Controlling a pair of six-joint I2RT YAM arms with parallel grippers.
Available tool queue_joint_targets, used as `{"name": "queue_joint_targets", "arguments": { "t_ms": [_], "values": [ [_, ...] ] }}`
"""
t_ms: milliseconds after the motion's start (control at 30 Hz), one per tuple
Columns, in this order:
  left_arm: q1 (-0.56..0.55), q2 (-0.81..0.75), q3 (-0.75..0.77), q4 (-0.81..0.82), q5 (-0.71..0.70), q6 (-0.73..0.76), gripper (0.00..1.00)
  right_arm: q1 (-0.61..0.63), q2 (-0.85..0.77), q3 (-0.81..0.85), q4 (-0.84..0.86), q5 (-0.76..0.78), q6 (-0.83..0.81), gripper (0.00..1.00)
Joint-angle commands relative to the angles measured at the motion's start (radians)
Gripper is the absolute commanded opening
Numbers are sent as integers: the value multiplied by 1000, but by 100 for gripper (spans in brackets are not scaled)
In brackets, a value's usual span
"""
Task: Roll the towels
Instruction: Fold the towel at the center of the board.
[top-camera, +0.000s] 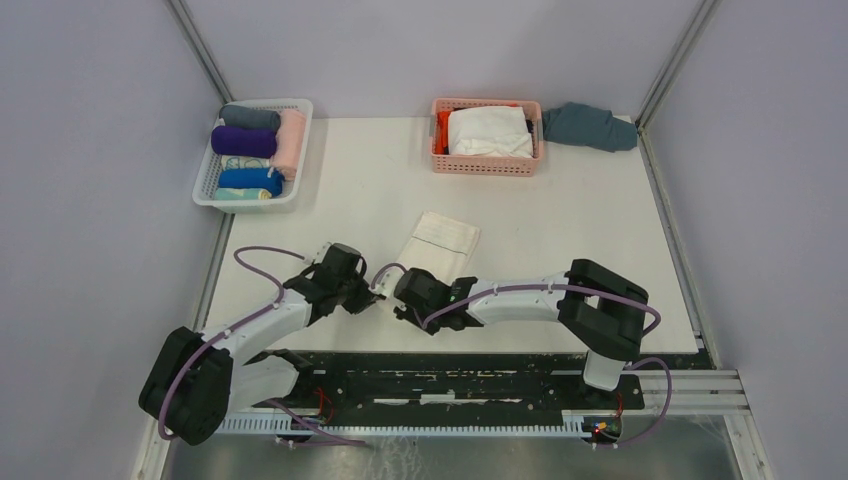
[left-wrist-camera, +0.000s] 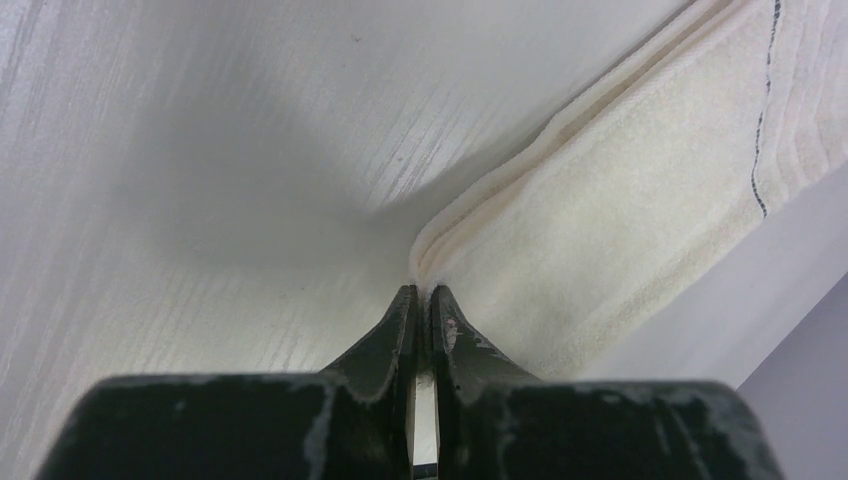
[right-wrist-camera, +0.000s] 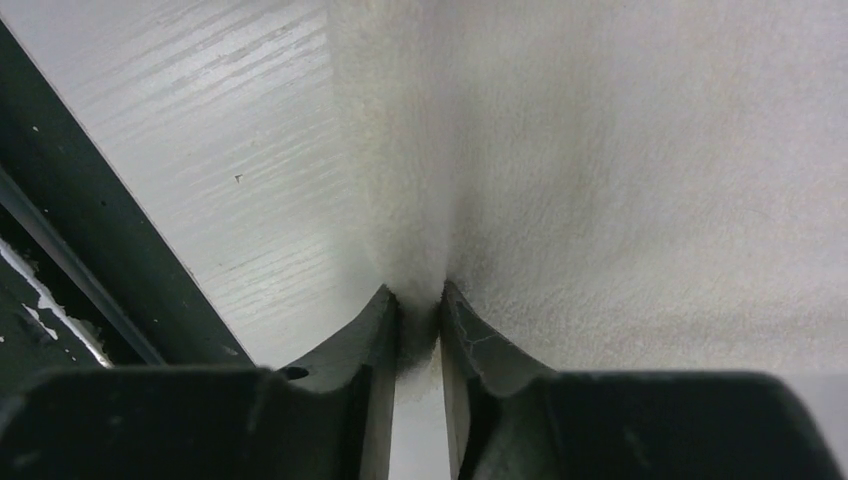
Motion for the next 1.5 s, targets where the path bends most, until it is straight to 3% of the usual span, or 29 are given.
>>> {"name": "queue_joint_targets", "arguments": {
  "t_ms": [0, 267, 400, 500, 633, 767, 1000, 1300, 1467],
  "values": [
    [0, -15, 52, -21, -56, -43, 3, 3, 10, -32, -52, -29, 7, 23],
    [1, 13, 86, -32, -82, -29, 4, -63, -2, -24, -47, -249, 0, 10],
    [4, 48, 109, -25, -93, -13, 4, -134, 8, -9, -44, -432, 7, 10],
    [9, 76, 124, -21, -91, -3, 4, -180, 18, 8, -52, -510, 20, 16],
    [11, 91, 136, -20, -85, 0, 3, -182, -17, 13, -89, -426, 23, 27],
    [11, 85, 133, -19, -81, -4, 3, -123, -74, -7, -113, -233, 26, 37],
    [11, 71, 124, -12, -72, -13, 3, -10, -95, -32, -115, 47, 91, 44],
    [11, 73, 107, -1, -57, -22, 3, 33, -71, -11, -113, 65, 100, 46],
    [11, 60, 97, -1, -63, -25, 3, 34, -148, -14, -33, 42, 93, 57]
  ]
}}
